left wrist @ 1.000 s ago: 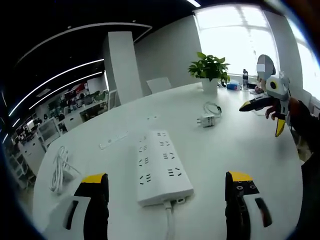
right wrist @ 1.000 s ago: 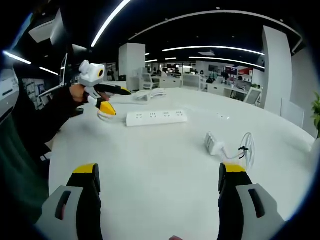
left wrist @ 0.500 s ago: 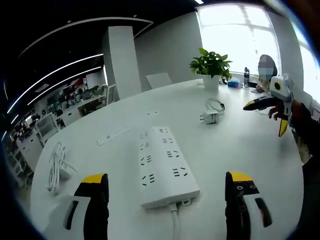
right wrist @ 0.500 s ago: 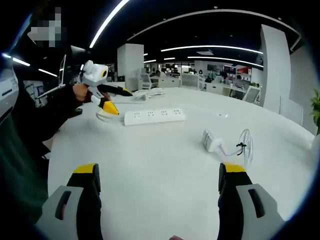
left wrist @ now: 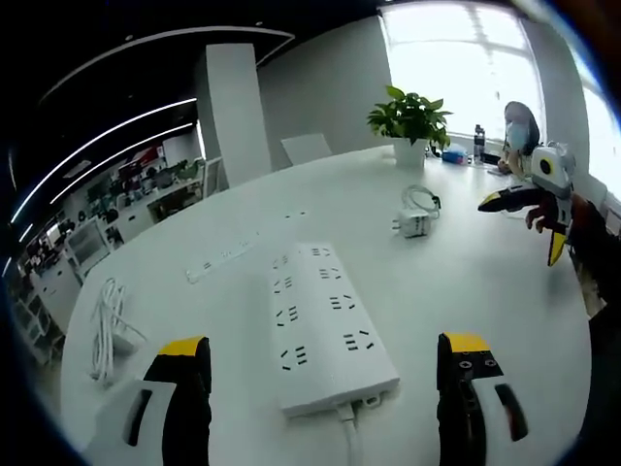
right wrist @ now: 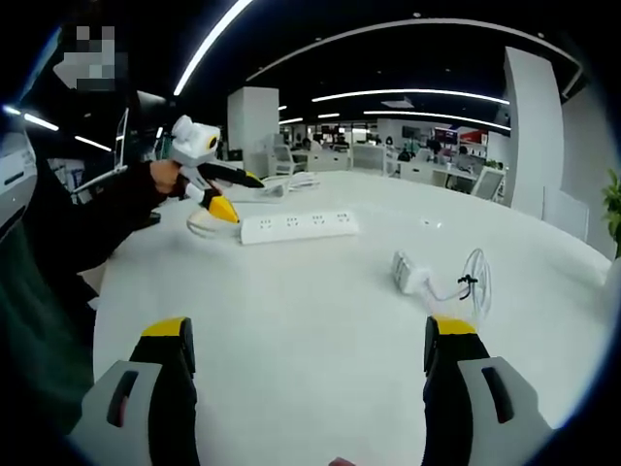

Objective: Straighten the power strip on the desk, plug the charger into it

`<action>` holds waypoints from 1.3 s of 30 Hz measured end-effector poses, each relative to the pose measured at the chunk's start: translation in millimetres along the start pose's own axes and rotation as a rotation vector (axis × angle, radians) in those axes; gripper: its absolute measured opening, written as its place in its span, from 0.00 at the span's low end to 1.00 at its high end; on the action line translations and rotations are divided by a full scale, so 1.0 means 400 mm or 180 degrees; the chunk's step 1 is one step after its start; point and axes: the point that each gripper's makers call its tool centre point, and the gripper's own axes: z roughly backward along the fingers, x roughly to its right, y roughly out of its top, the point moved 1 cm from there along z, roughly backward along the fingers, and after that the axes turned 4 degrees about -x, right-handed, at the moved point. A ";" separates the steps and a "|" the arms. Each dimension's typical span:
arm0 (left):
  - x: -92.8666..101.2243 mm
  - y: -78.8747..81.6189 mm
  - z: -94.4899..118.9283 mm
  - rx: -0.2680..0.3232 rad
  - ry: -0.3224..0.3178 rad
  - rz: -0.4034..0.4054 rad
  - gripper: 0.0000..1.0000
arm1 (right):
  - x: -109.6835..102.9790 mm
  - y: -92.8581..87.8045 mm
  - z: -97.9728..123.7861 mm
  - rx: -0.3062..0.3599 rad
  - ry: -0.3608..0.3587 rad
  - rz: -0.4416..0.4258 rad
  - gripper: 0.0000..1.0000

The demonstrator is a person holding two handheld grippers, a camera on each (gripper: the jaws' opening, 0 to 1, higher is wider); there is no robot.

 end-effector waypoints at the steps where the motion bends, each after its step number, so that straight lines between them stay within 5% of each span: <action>1: 0.000 0.000 0.000 -0.0007 0.0000 -0.0008 1.00 | 0.000 0.000 0.000 0.0003 -0.0001 0.0001 0.99; 39: 0.005 0.032 -0.083 -0.0408 -0.0179 -0.0158 1.00 | 0.025 0.002 0.020 0.0062 -0.0062 -0.0011 0.98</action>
